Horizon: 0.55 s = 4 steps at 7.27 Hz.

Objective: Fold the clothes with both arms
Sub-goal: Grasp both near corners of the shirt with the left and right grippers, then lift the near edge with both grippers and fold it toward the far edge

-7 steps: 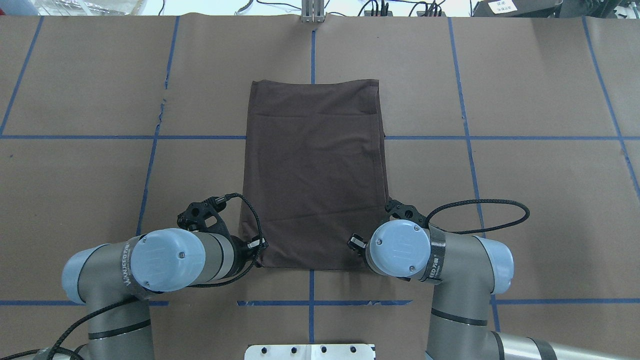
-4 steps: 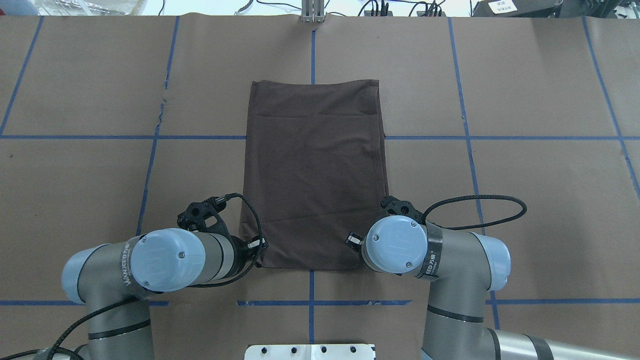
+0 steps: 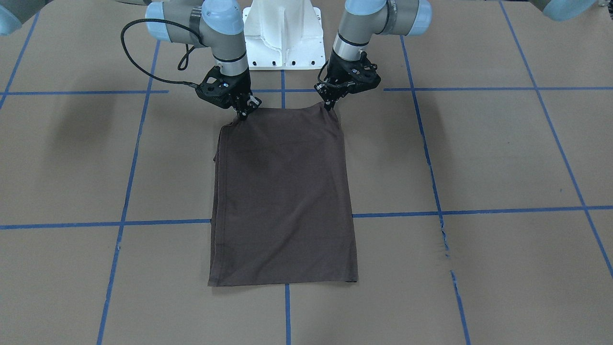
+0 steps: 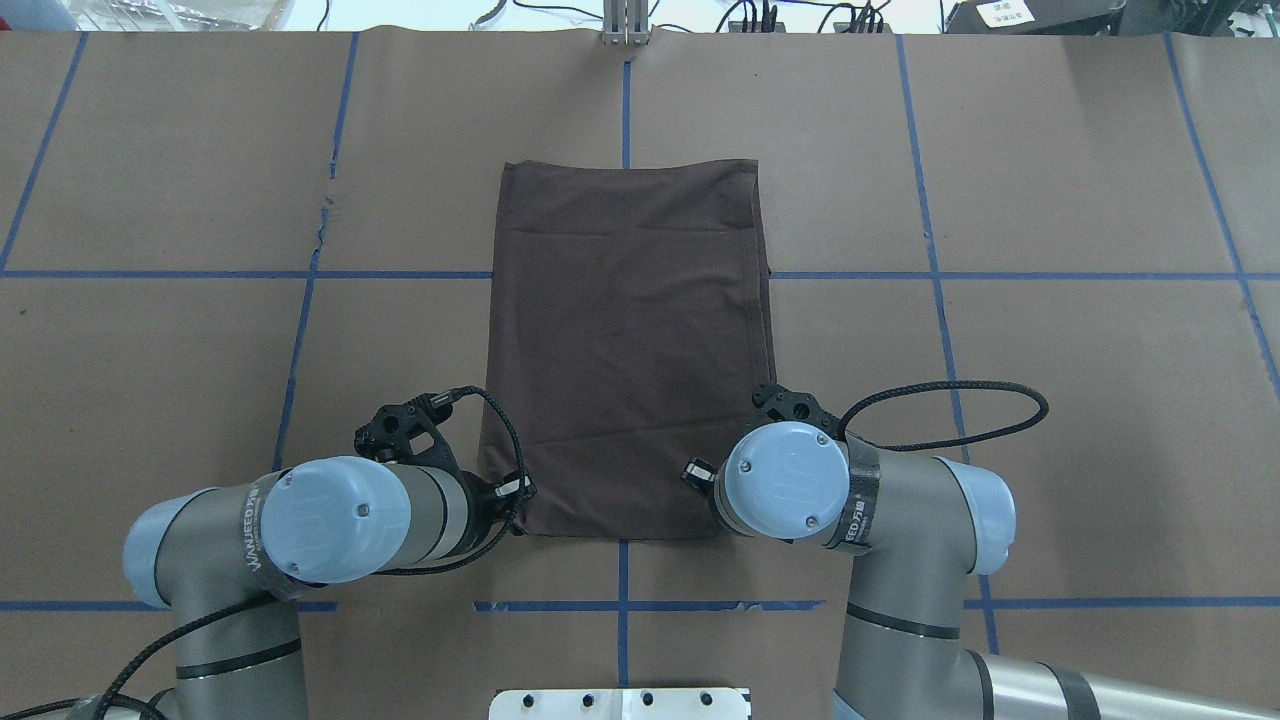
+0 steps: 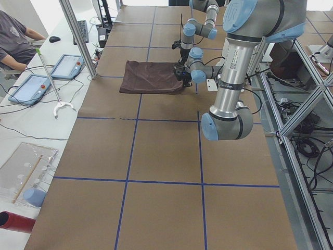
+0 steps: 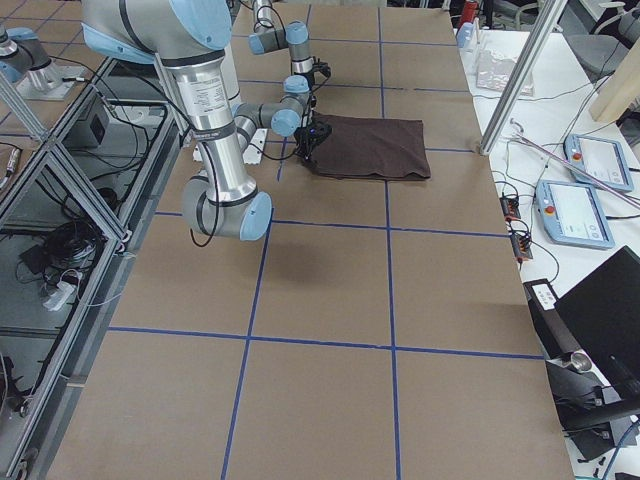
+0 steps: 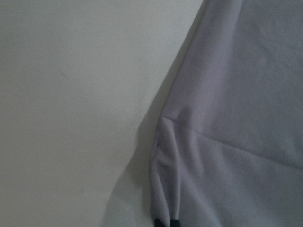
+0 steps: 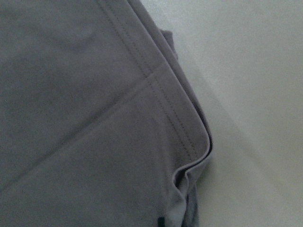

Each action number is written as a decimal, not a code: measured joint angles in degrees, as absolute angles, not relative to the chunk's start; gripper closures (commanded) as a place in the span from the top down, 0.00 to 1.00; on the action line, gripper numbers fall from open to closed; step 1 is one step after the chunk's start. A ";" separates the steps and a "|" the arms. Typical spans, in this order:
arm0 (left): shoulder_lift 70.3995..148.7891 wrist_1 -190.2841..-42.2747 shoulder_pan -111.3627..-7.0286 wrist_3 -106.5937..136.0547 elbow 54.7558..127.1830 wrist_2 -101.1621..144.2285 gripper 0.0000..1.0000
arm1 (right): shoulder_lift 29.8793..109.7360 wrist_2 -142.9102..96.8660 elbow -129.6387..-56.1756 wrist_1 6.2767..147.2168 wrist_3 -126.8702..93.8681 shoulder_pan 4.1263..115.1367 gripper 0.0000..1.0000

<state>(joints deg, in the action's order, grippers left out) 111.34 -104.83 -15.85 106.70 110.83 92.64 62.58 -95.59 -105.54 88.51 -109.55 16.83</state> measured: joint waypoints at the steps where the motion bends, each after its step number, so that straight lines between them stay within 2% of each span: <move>1: 110.85 -104.55 -15.86 106.75 112.47 92.84 0.00 | 62.89 -95.79 -106.22 88.51 -109.56 16.95 0.00; 4: 110.03 -104.26 -13.58 107.67 115.94 93.71 0.00 | 66.68 -96.33 -111.76 88.45 -109.46 13.50 0.00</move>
